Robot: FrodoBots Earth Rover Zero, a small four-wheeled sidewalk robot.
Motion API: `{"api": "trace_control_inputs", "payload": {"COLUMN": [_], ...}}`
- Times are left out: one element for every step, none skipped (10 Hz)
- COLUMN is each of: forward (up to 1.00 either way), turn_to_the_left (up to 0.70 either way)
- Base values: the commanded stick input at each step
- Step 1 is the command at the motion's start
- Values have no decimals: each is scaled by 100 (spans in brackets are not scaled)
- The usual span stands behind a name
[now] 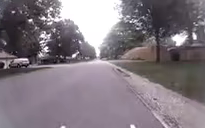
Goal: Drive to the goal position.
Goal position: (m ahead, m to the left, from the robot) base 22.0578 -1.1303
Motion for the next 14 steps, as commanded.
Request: {"api": "trace_control_inputs", "payload": {"forward": [100, 100, 100, 100, 100, 100, 100, 100, 100, 100, 100, 100, 100, 100], "turn_to_the_left": [0, 0, 0, 0, 0, 0, 0, 0, 0, 0, 0, 0, 0, 0]}}
